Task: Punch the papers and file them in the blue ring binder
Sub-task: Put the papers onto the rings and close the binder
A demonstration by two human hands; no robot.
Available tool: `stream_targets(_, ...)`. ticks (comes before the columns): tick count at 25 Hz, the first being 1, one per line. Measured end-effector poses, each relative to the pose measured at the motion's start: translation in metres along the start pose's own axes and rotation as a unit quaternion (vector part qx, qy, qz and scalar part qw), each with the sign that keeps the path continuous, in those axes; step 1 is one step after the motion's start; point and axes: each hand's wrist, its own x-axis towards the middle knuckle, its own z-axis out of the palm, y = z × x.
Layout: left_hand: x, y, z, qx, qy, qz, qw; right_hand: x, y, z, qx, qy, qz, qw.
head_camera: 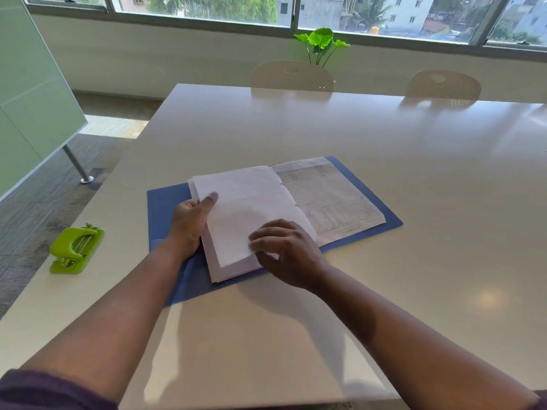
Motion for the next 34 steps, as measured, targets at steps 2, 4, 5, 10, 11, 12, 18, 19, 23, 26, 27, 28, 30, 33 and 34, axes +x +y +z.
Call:
stream_targets(2, -0.003, 0.001, 0.004, 0.003, 0.014, 0.007, 1.0, -0.003, 0.0, -0.003, -0.031, -0.029, -0.007, 0.999)
stream_targets(4, -0.005, 0.001, 0.006, -0.004, 0.015, 0.012, 1.0, -0.006, 0.008, -0.011, -0.051, -0.024, 0.019, 0.998)
stream_targets(5, -0.005, 0.001, 0.006, -0.008, 0.015, 0.012, 1.0, -0.008, 0.015, -0.017, -0.059, -0.013, 0.044, 0.997)
stream_targets(10, -0.005, 0.003, 0.003, -0.006, 0.029, 0.004, 1.0, -0.017, 0.06, -0.049, -0.172, -0.007, 0.302, 0.938)
stream_targets(11, -0.005, 0.003, 0.003, -0.006, 0.03, 0.005, 1.0, -0.019, 0.068, -0.056, -0.191, -0.013, 0.359, 0.913)
stream_targets(12, -0.005, 0.003, 0.003, -0.002, 0.033, 0.007, 0.999, -0.022, 0.075, -0.063, -0.208, -0.019, 0.408, 0.889)
stream_targets(18, -0.009, 0.002, 0.006, 0.014, 0.06, 0.039, 0.997, -0.041, 0.109, -0.087, -0.211, -0.082, 0.573, 0.788)
stream_targets(19, -0.01, 0.002, 0.007, 0.013, 0.056, 0.04, 0.998, -0.042, 0.109, -0.086, -0.213, -0.092, 0.578, 0.783)
stream_targets(23, -0.011, 0.0, 0.007, 0.021, 0.051, 0.049, 0.997, -0.043, 0.103, -0.079, -0.197, -0.104, 0.588, 0.777)
stream_targets(26, -0.011, -0.001, 0.006, 0.022, 0.045, 0.044, 0.998, -0.043, 0.1, -0.079, -0.19, -0.1, 0.581, 0.785)
stream_targets(27, -0.011, -0.001, 0.006, 0.02, 0.042, 0.043, 0.998, -0.043, 0.101, -0.08, -0.185, -0.097, 0.583, 0.785)
stream_targets(28, -0.011, -0.001, 0.006, 0.019, 0.038, 0.043, 0.998, -0.044, 0.101, -0.082, -0.181, -0.094, 0.587, 0.783)
stream_targets(30, -0.011, -0.002, 0.005, 0.018, 0.035, 0.043, 0.998, -0.044, 0.103, -0.085, -0.177, -0.09, 0.601, 0.774)
stream_targets(33, -0.01, -0.003, 0.004, 0.018, 0.037, 0.043, 0.998, -0.046, 0.103, -0.085, -0.191, -0.107, 0.6, 0.77)
stream_targets(34, -0.01, -0.003, 0.004, 0.018, 0.037, 0.045, 0.998, -0.047, 0.103, -0.084, -0.197, -0.112, 0.595, 0.772)
